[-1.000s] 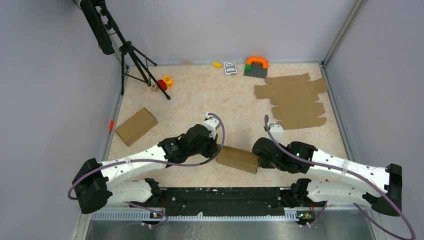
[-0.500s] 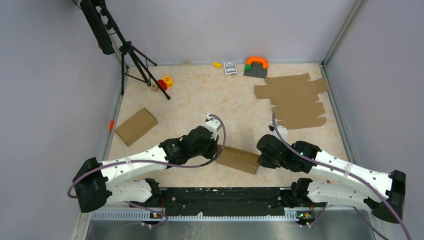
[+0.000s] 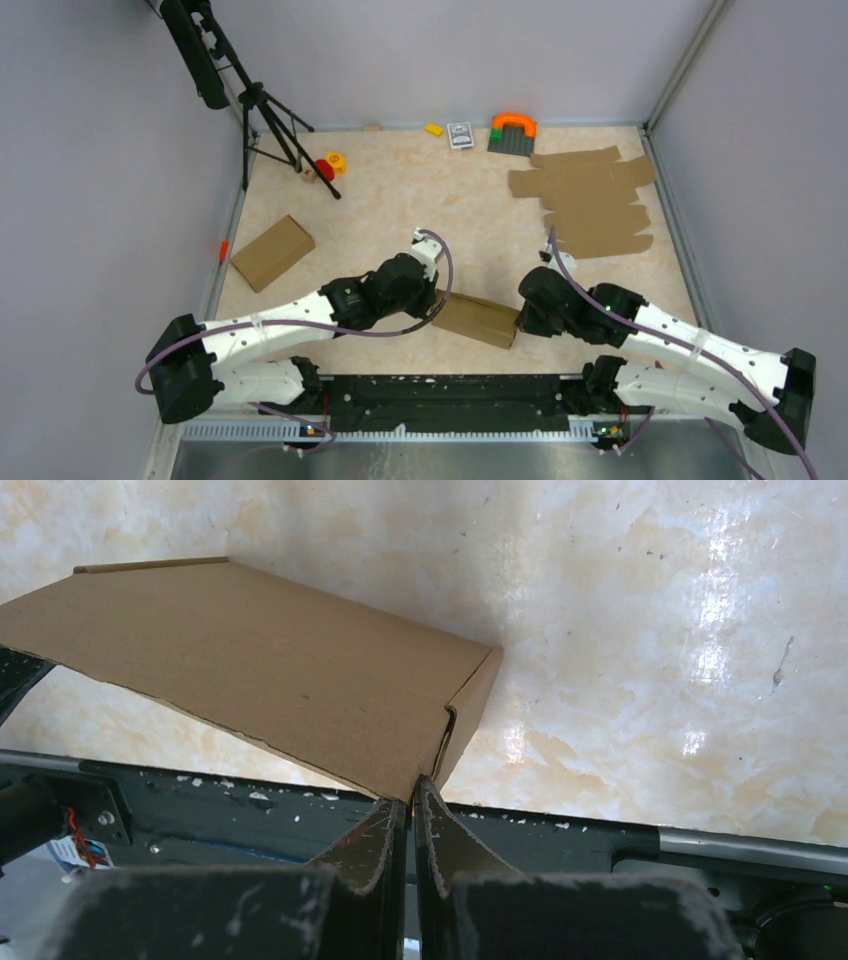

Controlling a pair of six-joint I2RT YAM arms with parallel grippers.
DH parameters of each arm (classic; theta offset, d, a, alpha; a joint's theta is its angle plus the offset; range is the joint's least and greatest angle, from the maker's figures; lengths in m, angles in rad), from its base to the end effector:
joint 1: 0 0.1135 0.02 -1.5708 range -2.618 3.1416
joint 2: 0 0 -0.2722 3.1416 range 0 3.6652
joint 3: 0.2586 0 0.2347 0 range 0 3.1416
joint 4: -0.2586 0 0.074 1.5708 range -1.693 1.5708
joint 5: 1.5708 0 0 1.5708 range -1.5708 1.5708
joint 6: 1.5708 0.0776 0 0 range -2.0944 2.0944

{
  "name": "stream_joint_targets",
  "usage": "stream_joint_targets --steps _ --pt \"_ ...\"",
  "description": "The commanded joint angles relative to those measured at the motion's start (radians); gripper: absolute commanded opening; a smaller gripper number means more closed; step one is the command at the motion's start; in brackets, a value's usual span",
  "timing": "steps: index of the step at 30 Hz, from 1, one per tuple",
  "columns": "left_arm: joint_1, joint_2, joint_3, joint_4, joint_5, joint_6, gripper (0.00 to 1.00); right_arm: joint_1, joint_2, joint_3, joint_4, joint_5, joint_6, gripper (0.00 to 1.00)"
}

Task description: Fold the paper box

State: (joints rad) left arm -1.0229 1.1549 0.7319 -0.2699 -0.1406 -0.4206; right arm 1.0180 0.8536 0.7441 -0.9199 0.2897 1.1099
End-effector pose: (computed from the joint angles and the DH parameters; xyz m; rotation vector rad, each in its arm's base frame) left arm 0.1435 -0.2142 0.2277 0.6169 2.2456 -0.5990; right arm 0.0974 0.1157 0.2264 0.2242 2.5884 0.4460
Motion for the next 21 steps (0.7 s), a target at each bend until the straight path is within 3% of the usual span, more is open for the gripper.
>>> stream_joint_targets --steps 1,14,19,21 --pt "-0.009 0.011 0.026 -0.023 -0.011 0.003 0.00 -0.006 0.085 -0.002 -0.032 -0.014 -0.044 0.00" --pt "-0.015 0.024 0.034 -0.034 -0.023 0.003 0.00 -0.006 0.147 0.040 -0.118 0.094 -0.075 0.00" --pt "-0.018 0.032 0.030 -0.023 -0.021 -0.002 0.00 -0.005 0.128 -0.007 -0.036 0.038 -0.064 0.00" --pt "-0.018 0.039 0.030 -0.022 -0.022 -0.004 0.00 -0.005 0.121 -0.018 0.001 -0.001 -0.089 0.10"
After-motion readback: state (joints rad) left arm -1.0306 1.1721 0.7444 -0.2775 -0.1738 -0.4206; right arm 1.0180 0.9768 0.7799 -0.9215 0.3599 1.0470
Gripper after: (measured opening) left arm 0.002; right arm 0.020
